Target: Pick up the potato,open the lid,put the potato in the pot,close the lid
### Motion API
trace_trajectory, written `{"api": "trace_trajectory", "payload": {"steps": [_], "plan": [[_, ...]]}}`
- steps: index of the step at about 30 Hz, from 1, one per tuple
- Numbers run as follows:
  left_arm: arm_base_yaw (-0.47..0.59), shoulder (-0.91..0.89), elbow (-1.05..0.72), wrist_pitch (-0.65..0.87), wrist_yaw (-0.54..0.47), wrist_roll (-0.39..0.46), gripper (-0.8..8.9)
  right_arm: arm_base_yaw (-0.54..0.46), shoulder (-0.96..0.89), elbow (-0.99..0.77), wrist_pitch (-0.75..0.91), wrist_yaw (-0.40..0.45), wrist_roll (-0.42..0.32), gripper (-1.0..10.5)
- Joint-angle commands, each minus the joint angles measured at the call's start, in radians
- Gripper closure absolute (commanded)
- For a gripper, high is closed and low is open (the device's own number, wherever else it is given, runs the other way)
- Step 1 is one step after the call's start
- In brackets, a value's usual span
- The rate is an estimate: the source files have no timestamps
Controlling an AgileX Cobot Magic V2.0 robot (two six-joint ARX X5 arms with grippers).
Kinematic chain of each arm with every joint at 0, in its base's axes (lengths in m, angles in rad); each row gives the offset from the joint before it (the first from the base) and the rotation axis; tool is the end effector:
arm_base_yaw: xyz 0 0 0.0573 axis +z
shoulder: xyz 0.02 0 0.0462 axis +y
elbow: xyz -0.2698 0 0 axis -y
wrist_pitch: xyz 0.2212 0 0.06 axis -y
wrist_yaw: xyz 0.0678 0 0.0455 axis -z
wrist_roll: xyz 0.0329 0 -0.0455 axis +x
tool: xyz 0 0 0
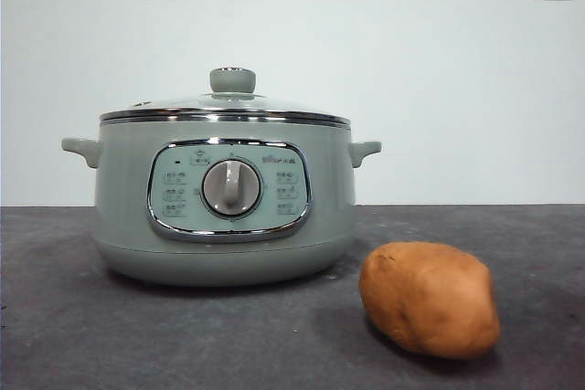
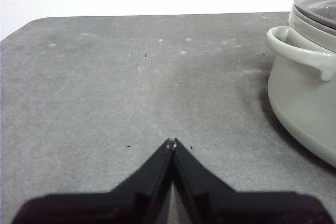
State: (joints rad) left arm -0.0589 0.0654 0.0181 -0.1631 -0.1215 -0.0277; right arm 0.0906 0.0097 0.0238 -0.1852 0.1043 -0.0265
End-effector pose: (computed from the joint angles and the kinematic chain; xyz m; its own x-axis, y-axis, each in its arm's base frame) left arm 0.0729 -0.0003 0.1496 0.9762 0.0638 -0.2073 -0.0656 0.9978 -0.0018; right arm 0.0696 0.0029 0.1521 0.9854 -0.0150 -0.1693 0.0077 0.9990 -0.0438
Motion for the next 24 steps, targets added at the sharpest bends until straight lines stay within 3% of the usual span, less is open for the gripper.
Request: {"api": "trace_trajectory", "payload": {"steps": [1,12,24], "plan": [[0.003,0.001,-0.011,0.006,-0.002,-0.009,8.16,0.0,-0.001,-0.009,0.004,0.0,-0.003,9.5],[0.003,0.001,-0.01,0.007,-0.002,-0.009,8.16,0.0,-0.001,-0.009,0.002,-0.013,0.005,9.5],[0.003,0.001,-0.008,0.041,0.0,-0.022,8.07,0.0,-0.001,-0.003,0.005,-0.038,0.211,9.4]]}}
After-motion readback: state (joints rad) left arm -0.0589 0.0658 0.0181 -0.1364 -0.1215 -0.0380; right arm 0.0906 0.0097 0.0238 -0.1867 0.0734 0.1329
